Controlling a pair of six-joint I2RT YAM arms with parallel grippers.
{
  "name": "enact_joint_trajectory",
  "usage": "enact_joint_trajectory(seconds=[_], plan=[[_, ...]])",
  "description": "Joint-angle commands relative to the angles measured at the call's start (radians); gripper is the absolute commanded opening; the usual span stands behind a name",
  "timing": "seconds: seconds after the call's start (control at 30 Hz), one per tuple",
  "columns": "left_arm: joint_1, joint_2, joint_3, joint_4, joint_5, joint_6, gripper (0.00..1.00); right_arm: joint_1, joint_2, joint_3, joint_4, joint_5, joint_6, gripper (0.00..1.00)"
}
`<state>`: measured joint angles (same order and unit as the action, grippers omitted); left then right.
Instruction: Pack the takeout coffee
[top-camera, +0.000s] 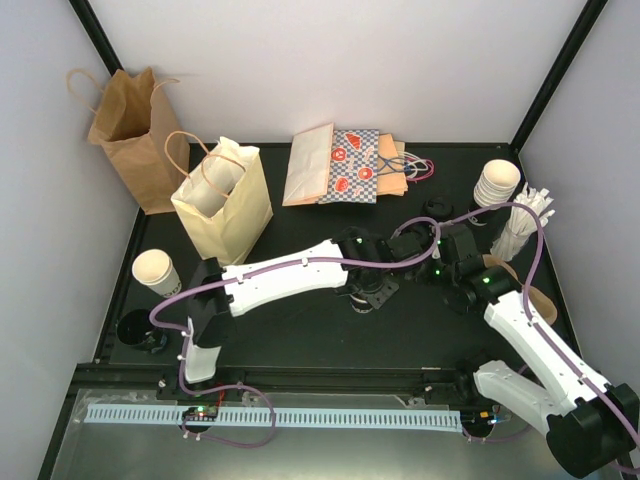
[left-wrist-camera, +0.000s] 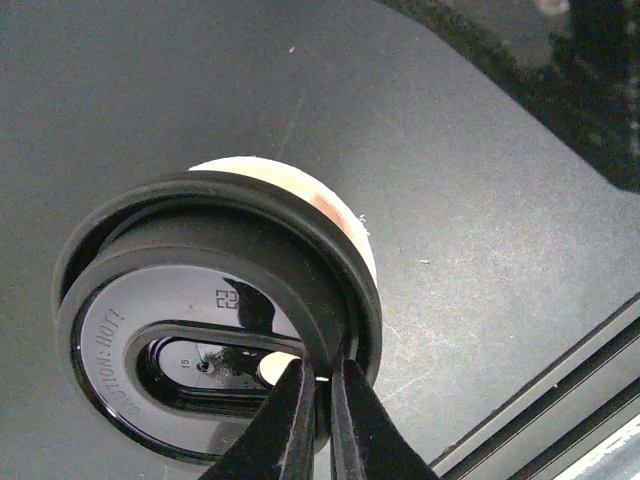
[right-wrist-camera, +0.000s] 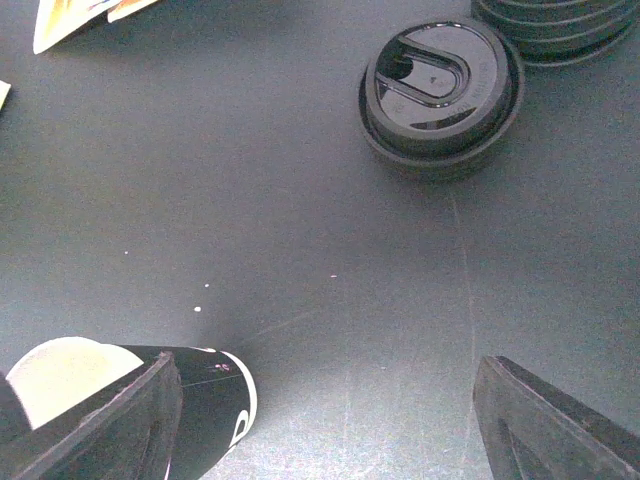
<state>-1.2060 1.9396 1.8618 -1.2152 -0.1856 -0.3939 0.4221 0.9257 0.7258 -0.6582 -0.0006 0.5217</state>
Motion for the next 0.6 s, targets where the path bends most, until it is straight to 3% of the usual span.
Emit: enact_joint_trajectory(seconds=[0.0, 0.33, 0.57], plan=[[-0.006, 0.042, 0.059, -0.024, 0.017, 0.016, 0.02, 0.001, -0.026, -0.023, 0.02, 0.034, 0.053, 0.83], [-0.006, 0.074, 0.073, -0.026, 0.018, 0.018, 0.02, -0.01, -0.161, -0.13, 0.019, 0.126, 0.221, 0.85], [-0.004, 0.086, 0.075, -0.02, 0.024, 0.021, 0.03, -0.01, -0.226, -0.166, 0.026, 0.129, 0.249, 0.85]])
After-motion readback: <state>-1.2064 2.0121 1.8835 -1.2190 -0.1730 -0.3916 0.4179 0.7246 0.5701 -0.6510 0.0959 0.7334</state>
